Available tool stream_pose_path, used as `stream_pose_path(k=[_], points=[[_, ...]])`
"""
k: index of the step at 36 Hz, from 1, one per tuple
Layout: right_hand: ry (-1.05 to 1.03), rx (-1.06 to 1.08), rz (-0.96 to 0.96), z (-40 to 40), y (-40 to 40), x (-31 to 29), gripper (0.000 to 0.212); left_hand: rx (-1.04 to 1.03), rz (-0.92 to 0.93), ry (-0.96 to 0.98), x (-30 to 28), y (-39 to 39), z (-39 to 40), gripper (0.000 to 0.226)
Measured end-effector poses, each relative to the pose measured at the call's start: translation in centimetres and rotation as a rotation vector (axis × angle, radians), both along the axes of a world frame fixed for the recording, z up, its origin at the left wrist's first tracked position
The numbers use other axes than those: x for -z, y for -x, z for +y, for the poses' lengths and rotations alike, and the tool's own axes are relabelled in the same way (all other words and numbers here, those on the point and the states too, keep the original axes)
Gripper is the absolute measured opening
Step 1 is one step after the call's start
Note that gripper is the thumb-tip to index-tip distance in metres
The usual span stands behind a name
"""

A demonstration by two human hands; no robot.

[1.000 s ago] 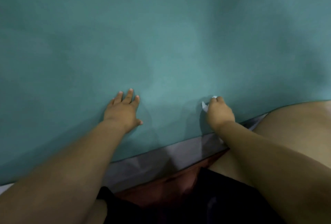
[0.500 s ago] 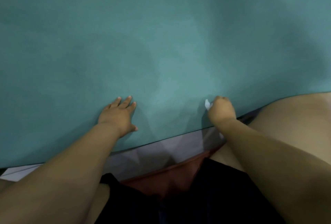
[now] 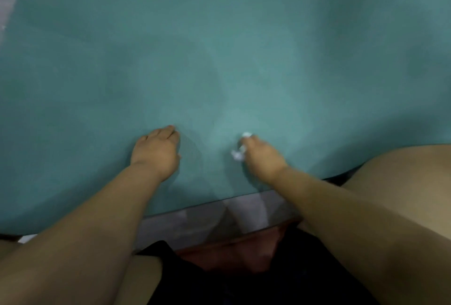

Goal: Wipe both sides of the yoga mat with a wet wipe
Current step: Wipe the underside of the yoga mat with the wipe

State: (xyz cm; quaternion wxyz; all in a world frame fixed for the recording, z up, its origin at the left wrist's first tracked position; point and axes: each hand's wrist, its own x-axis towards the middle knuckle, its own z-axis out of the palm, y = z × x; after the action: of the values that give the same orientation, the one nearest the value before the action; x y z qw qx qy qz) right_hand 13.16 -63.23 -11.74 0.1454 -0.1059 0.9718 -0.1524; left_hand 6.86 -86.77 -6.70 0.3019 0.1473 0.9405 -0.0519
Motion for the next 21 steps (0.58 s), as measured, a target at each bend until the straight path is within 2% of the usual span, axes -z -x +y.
stream_pose_path(k=[3, 6, 8, 10, 11, 13, 16, 17, 19, 21], points=[[-0.082, 0.441, 0.063, 3.7, 3.2, 0.1, 0.041, -0.038, 0.024, 0.002, 0.2, 1.2, -0.6, 0.058], [-0.148, 0.636, 0.046, 4.4, 4.4, 0.3, 0.034, -0.046, 0.045, 0.006, 0.8, 2.2, -0.9, 0.058], [-0.084, 0.768, 0.043, 2.0, 4.1, -0.4, 0.027, -0.045, 0.038, 0.017, 1.4, 2.4, -0.9, 0.06], [-0.005, 0.685, 0.224, -1.3, 3.2, 0.3, 0.015, -0.046, 0.019, 0.035, 2.1, 2.3, -0.6, 0.061], [0.03, 0.573, 0.285, -2.9, 2.6, 0.5, 0.013, -0.046, 0.013, 0.047, 2.4, 2.2, -0.5, 0.062], [0.012, 0.261, 0.181, -5.2, 1.4, 0.9, 0.025, -0.04, 0.011, 0.062, 2.9, 2.1, -0.2, 0.063], [0.136, -0.063, -0.018, -5.7, 0.2, 0.7, 0.023, -0.017, 0.015, 0.049, 3.1, 2.2, -0.4, 0.064], [0.179, -0.151, 0.011, -5.0, 0.3, 1.2, 0.024, -0.009, 0.018, 0.032, 3.1, 2.4, -0.6, 0.064], [0.126, -0.27, 0.075, -2.8, 2.0, 2.0, 0.035, -0.008, 0.031, -0.022, 3.2, 2.6, -0.9, 0.063], [0.056, -0.226, 0.147, -0.3, 5.0, 2.3, 0.045, -0.037, 0.045, -0.094, 3.2, 2.8, -1.1, 0.061]])
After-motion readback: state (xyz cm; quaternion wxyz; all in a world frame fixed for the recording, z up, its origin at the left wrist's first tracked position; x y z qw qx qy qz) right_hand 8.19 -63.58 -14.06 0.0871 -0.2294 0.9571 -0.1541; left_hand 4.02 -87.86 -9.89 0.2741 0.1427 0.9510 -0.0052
